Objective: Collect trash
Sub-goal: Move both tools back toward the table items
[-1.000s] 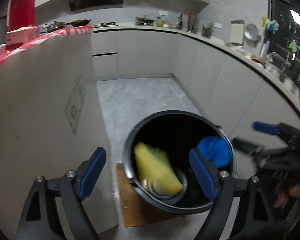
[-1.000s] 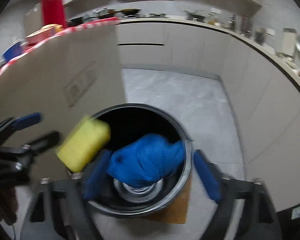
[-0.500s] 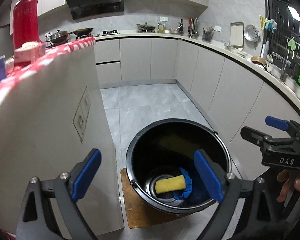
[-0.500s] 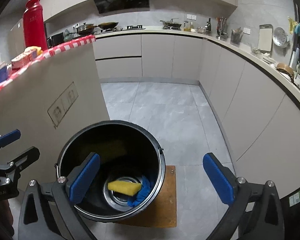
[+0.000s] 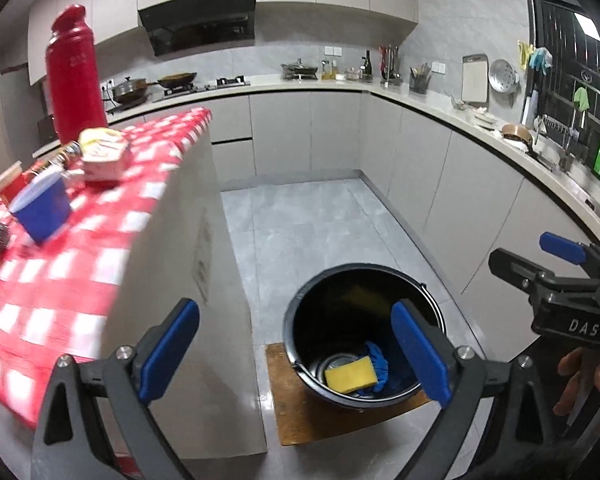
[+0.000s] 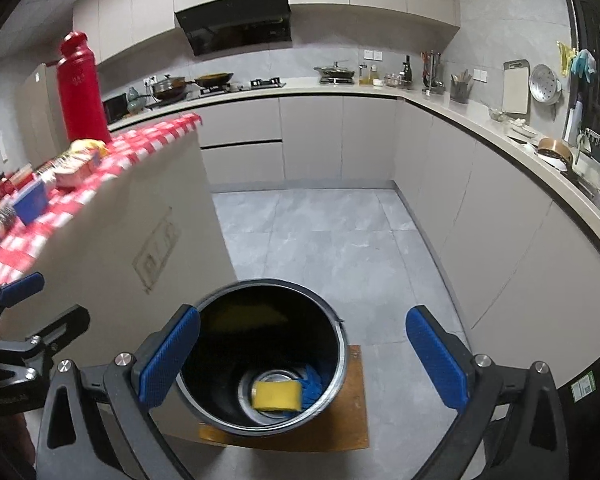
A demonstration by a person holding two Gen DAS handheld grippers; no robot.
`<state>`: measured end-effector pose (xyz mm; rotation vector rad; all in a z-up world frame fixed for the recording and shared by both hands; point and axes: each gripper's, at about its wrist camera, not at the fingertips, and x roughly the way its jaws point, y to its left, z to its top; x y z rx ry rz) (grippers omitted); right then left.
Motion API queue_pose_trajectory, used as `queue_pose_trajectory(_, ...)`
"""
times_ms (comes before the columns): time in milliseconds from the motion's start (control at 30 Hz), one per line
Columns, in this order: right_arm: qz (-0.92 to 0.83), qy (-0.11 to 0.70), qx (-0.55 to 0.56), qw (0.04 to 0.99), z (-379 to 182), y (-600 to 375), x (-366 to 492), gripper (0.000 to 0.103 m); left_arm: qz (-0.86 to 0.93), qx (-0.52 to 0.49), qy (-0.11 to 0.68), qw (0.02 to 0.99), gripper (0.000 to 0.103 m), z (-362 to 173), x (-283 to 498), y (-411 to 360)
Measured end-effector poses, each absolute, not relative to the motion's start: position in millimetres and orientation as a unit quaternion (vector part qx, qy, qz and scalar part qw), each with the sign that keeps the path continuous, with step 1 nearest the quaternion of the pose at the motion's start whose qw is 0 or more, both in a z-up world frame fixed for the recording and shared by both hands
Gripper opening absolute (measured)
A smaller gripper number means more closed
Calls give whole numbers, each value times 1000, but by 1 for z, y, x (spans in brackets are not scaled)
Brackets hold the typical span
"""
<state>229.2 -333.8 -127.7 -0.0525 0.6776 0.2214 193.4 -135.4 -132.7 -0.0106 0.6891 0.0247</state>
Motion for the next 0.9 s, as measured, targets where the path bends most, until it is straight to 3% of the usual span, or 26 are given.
queue_pose_trajectory(367, 128, 313, -29, 941, -83, -265, 192, 103, 45, -43, 303, 951, 98, -86, 159, -66)
queue_pose_trajectory(900, 193, 311, -42, 930, -53, -128, 172, 103, 139, -62, 280, 948, 98, -65, 114, 74)
